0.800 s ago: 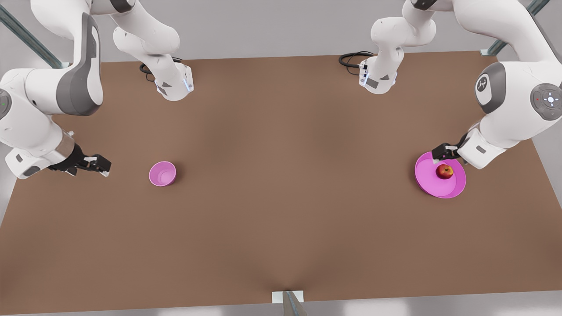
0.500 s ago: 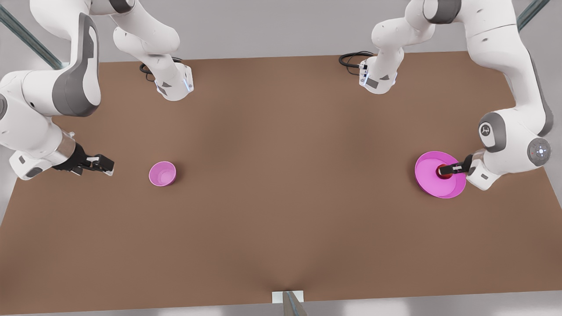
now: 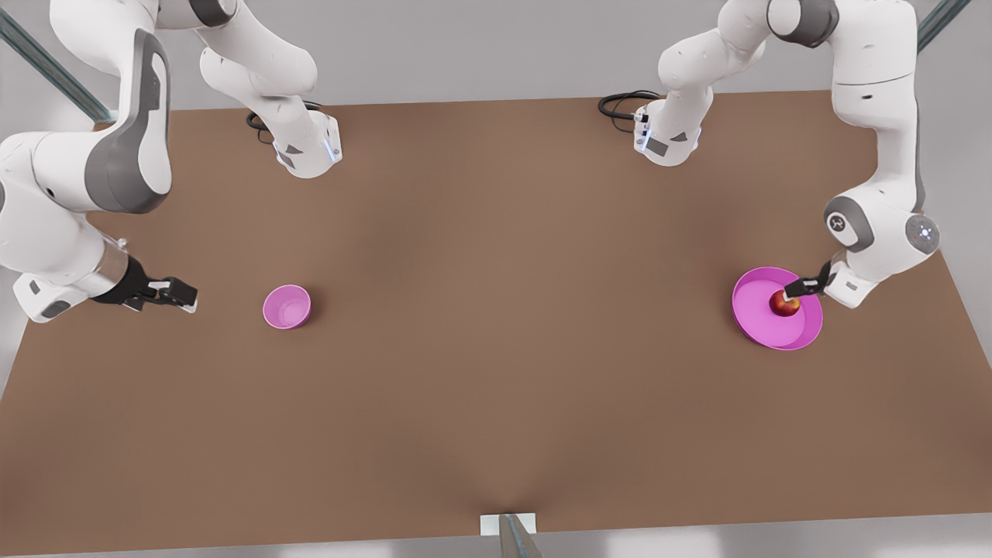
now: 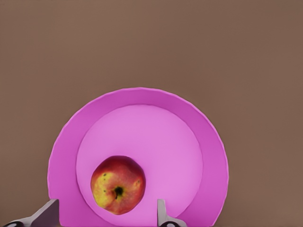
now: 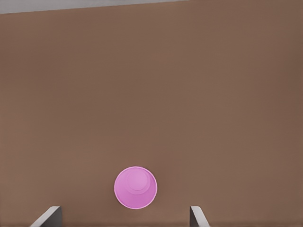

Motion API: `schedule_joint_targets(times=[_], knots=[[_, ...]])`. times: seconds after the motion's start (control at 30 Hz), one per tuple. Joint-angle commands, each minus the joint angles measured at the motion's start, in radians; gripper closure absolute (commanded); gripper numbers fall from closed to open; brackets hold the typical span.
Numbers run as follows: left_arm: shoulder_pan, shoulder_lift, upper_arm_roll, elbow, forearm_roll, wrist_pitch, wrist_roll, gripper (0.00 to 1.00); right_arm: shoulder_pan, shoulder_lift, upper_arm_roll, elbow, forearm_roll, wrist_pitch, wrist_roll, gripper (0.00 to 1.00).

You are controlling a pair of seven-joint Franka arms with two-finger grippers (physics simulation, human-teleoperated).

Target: Use the left arm to pick up the apple from the plate, transfer it to the gripper of the right arm, and then use the right arm to place it into the bowl

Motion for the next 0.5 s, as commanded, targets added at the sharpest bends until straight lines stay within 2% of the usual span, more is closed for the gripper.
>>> schedule_joint_targets(times=[0.0,0.47], knots=[[0.001,0.023,0.000,0.000,-0.001,0.096,0.292,0.00,0.001,-0.001,0.000,0.000,0.001,0.001,-0.009,0.00],[0.003,0.132,0.000,-0.015,-0.001,0.128,0.298,0.00,-0.002,0.005,0.000,0.000,0.001,-0.001,-0.010,0.00]])
